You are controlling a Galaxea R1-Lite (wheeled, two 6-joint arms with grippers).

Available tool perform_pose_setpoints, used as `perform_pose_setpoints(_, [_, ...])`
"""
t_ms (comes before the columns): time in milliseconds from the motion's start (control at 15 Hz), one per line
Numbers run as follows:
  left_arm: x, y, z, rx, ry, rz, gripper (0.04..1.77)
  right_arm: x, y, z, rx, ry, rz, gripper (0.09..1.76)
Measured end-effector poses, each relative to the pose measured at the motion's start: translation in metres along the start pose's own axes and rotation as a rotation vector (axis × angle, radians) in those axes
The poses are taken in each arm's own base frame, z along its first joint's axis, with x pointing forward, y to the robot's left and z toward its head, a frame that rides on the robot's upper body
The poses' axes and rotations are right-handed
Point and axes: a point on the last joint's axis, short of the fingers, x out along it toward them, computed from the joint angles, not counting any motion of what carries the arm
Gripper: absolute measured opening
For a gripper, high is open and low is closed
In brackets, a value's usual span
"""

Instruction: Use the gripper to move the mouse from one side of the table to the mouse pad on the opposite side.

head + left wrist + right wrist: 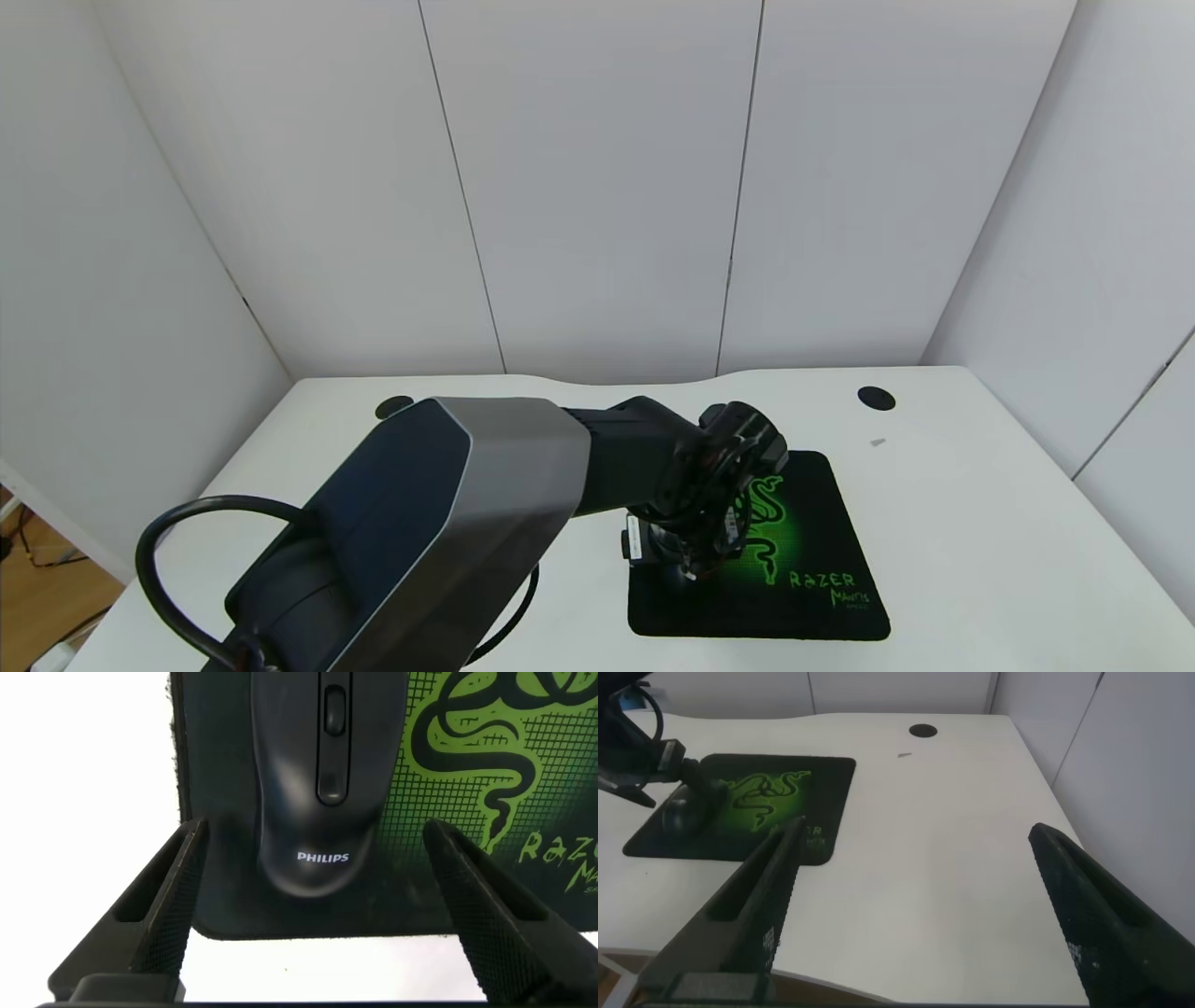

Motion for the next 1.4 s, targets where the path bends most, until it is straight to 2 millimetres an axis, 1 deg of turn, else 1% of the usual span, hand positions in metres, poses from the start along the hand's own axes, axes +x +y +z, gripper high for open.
perform_pose_setpoints(200, [-0.01,0.007,0.01,0.001,-0.023,0.006,1.66,0.0,0.0,0.0,0.0,0.0,0.0,1.71])
perform_pose_setpoints(400, [-0.034,0.03,0.038,-0.022,-0.065,0.006,1.68,0.0,0.0,0.0,0.0,0.0,-0.001,1.71])
perform_pose_setpoints(533, [-0.053,0.057,0.064,-0.063,-0.111,0.015,1.69,0.0,0.0,0.0,0.0,0.0,0.0,1.71])
perform_pose_setpoints(667, [-0.069,0.088,0.086,-0.103,-0.152,0.033,1.69,0.0,0.0,0.0,0.0,0.0,0.0,1.71])
perform_pose_setpoints(867, [-0.086,0.135,0.107,-0.164,-0.199,0.063,1.7,0.0,0.0,0.0,0.0,0.0,0.0,1.71])
perform_pose_setpoints(1000, [-0.092,0.162,0.111,-0.179,-0.234,0.077,1.7,0.0,0.0,0.0,0.0,0.0,-0.001,1.71])
perform_pose_setpoints(1200, [-0.103,0.208,0.109,-0.175,-0.307,0.098,1.7,0.0,0.0,0.0,0.0,0.0,0.0,1.71])
perform_pose_setpoints(1400, [-0.126,0.257,0.101,-0.176,-0.371,0.096,1.71,0.0,0.0,0.0,0.0,0.0,0.0,1.71])
